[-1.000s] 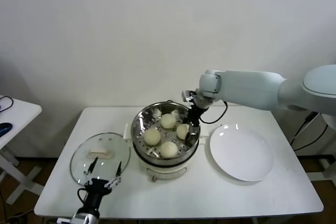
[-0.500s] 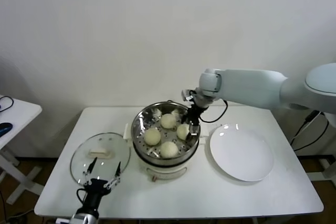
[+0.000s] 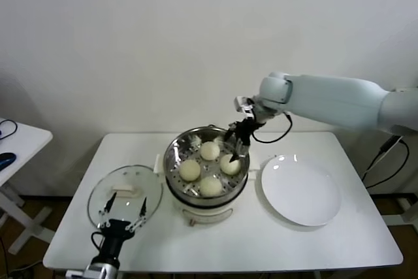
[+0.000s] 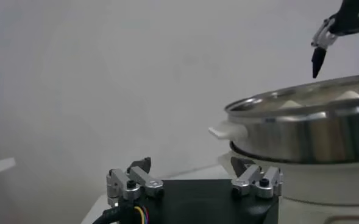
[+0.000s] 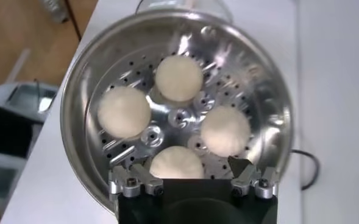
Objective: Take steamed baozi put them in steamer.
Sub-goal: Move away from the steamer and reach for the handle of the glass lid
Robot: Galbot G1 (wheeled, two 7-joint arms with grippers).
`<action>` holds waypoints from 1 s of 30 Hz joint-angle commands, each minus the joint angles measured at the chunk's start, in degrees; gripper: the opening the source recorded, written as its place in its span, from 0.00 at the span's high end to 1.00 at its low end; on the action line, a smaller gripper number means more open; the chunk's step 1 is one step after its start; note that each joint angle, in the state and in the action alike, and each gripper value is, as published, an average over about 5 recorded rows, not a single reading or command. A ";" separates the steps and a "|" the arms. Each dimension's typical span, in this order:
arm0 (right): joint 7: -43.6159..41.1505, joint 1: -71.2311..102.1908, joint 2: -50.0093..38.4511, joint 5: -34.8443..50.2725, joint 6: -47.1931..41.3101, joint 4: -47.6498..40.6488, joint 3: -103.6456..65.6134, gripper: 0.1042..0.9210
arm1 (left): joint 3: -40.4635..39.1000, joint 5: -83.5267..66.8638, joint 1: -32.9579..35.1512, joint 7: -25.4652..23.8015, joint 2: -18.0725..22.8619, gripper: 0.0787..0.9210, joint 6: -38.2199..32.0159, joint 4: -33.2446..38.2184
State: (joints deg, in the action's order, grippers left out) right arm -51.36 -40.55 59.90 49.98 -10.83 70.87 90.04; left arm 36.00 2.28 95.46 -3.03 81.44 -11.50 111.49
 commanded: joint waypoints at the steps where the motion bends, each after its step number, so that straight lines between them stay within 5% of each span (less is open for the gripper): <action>1: 15.50 9.51 -20.33 -2.97 3.31 12.03 -18.07 0.12 | 0.04 0.47 -0.14 0.69 -0.29 0.12 -1.07 1.17; 8: 25.83 34.04 -32.90 -7.14 6.28 19.85 -44.76 0.12 | -0.45 1.41 0.63 1.02 0.23 0.12 -2.35 2.11; 14: 29.99 68.06 -35.46 -12.20 9.67 24.38 -80.69 0.12 | -0.86 4.30 1.43 1.76 1.05 0.12 -3.42 2.60; 22: 32.52 104.66 -23.60 -17.35 15.21 29.61 -118.62 0.12 | -1.12 7.83 2.71 2.46 1.44 0.12 -3.19 3.44; 30: 33.69 119.76 -8.16 -23.27 21.90 32.22 -131.60 0.12 | 2.09 19.06 3.28 0.93 1.33 0.12 -2.35 5.12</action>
State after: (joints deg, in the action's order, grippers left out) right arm -21.79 42.95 38.43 34.18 3.24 97.58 -2.69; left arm 35.60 9.97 98.47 -0.77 82.92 -14.14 115.51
